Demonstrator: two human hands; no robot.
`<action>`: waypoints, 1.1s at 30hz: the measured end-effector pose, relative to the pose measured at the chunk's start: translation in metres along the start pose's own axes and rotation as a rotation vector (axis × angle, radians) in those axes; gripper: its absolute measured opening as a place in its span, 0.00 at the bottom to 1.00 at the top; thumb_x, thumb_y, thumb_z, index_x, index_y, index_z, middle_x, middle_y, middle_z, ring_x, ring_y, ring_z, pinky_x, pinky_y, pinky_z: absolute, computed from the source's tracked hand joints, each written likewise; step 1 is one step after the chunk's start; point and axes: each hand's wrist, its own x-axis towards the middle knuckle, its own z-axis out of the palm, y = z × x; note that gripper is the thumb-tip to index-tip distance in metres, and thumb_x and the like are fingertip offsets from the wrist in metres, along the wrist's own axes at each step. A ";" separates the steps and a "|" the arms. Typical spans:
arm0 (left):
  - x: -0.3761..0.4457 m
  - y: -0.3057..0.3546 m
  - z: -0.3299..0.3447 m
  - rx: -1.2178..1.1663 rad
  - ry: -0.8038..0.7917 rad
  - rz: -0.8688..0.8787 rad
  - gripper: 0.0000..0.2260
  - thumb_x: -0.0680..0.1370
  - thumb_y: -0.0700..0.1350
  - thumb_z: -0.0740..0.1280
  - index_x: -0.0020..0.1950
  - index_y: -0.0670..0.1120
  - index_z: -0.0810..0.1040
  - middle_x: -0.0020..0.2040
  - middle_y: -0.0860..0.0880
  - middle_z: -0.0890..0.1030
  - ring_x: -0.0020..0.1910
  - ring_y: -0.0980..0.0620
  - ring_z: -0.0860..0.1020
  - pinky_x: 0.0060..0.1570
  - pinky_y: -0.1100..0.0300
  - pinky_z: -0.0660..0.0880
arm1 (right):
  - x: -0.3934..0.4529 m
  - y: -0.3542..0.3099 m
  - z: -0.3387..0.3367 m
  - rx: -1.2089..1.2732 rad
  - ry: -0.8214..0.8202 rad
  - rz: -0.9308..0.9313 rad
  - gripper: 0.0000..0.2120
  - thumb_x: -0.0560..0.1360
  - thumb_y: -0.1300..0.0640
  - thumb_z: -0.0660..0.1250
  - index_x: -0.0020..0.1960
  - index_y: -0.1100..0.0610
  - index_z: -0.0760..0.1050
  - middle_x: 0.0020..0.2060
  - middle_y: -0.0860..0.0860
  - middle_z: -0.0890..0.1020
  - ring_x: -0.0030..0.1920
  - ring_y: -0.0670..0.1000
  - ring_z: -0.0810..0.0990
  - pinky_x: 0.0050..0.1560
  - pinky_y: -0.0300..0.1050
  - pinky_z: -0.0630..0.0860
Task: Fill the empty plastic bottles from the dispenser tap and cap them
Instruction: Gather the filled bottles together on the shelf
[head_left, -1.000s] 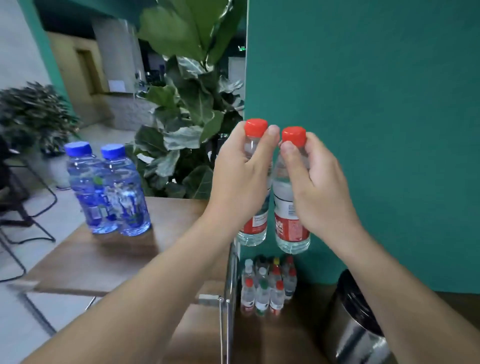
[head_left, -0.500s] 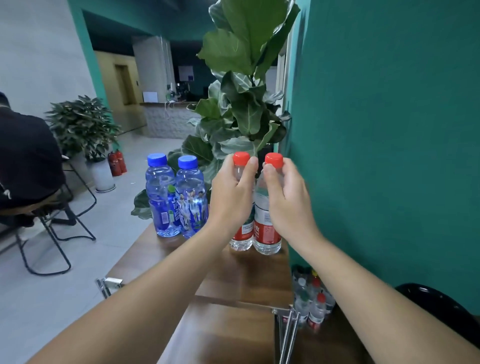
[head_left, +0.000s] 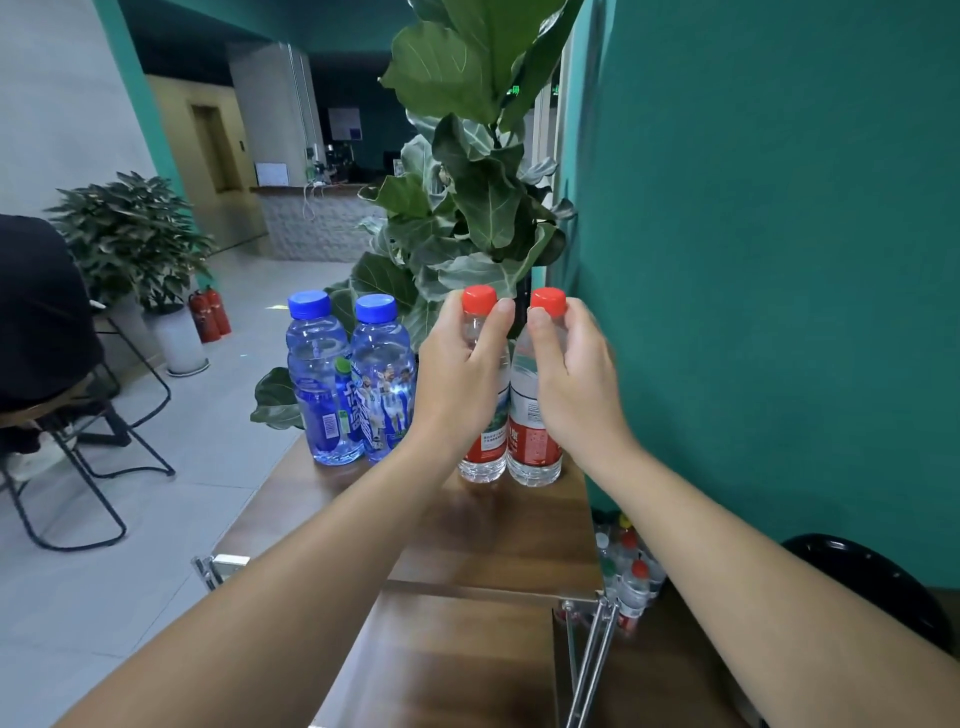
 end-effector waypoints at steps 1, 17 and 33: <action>-0.001 0.000 -0.001 -0.001 -0.004 0.007 0.11 0.88 0.57 0.68 0.56 0.50 0.80 0.48 0.46 0.84 0.49 0.42 0.83 0.55 0.35 0.82 | -0.001 -0.001 0.000 0.001 0.000 -0.002 0.12 0.90 0.41 0.60 0.60 0.48 0.76 0.53 0.46 0.83 0.58 0.49 0.83 0.63 0.56 0.79; -0.012 0.061 0.013 0.141 0.083 0.423 0.14 0.86 0.40 0.71 0.72 0.48 0.80 0.69 0.54 0.80 0.73 0.51 0.78 0.74 0.51 0.75 | -0.020 -0.022 -0.062 0.036 0.027 0.002 0.16 0.88 0.42 0.64 0.73 0.47 0.74 0.65 0.40 0.80 0.68 0.40 0.78 0.69 0.42 0.75; -0.148 -0.036 0.284 -0.168 -0.092 -0.521 0.09 0.88 0.53 0.67 0.58 0.51 0.84 0.55 0.54 0.87 0.55 0.56 0.84 0.57 0.56 0.78 | -0.141 0.170 -0.210 -0.170 0.084 0.276 0.15 0.82 0.67 0.70 0.64 0.52 0.82 0.59 0.44 0.85 0.62 0.46 0.84 0.65 0.51 0.80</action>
